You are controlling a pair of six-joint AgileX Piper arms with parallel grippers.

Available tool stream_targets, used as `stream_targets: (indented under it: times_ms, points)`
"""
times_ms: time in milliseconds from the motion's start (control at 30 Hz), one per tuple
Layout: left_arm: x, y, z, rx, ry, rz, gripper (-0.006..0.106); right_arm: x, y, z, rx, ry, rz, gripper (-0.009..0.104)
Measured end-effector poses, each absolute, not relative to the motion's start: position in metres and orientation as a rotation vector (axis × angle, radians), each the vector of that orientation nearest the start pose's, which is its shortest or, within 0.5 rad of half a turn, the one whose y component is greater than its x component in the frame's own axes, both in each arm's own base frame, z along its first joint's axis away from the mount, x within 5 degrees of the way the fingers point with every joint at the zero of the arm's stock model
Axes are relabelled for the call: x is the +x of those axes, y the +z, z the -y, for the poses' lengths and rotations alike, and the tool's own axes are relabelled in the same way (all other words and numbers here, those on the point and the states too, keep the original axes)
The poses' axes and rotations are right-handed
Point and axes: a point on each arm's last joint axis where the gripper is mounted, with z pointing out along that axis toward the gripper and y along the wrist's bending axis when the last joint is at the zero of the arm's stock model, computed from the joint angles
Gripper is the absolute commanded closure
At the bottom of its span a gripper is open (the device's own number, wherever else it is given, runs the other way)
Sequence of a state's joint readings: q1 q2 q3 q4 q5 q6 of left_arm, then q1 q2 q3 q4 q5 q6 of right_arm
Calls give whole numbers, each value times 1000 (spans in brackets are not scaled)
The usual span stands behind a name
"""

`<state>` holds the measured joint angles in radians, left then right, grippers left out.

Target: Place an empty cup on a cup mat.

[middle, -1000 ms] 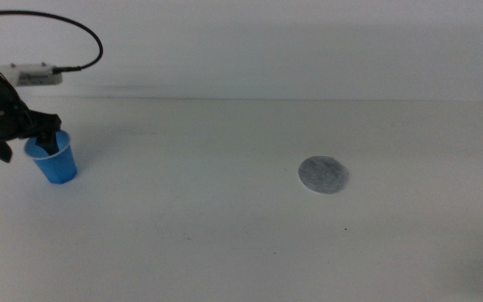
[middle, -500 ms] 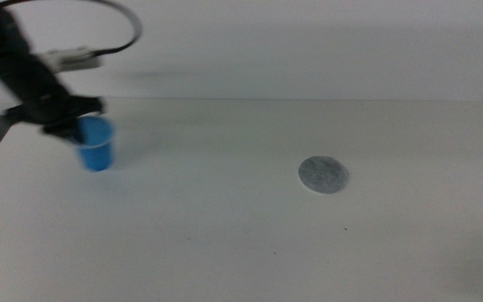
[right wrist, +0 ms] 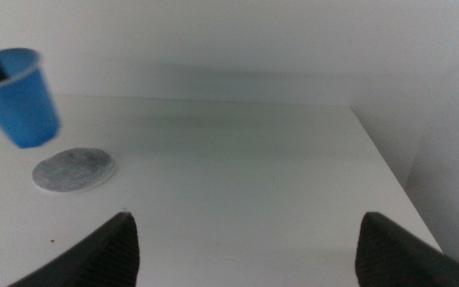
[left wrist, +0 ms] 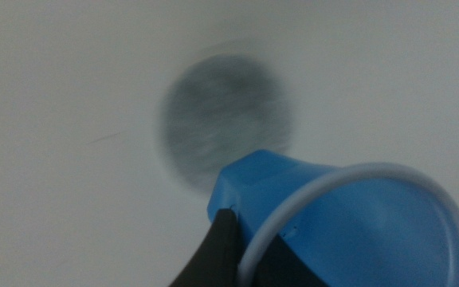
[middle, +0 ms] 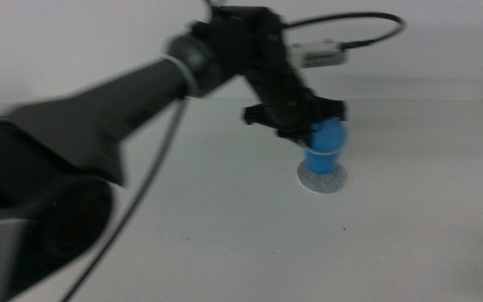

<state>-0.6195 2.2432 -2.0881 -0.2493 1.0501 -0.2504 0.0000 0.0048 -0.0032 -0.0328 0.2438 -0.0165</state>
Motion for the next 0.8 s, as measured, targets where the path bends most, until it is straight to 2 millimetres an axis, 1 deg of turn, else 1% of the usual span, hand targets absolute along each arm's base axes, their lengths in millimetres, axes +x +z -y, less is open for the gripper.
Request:
stream_targets:
  times_ms: [67,100,167,200,333,433,800]
  points:
    - [394,244,324,432,-582,-2737,102,56,192,1,-36,-43,-1729,2]
    - [396,246,329,432,-589,-2729,102,56,192,1,-36,-43,-1729,2]
    - [402,242,336,435,-587,-2735,102,56,192,1,-36,-43,-1729,2]
    - [405,236,337,437,-572,-2744,102,56,192,1,-36,-43,-1729,2]
    - [415,224,341,421,-542,-2753,102,56,192,1,-36,-43,-1729,2]
    - [417,218,343,414,-538,-2762,102,56,192,1,-36,-43,-1729,2]
    - [419,215,341,405,-493,-2761,102,56,192,1,-36,-43,-1729,2]
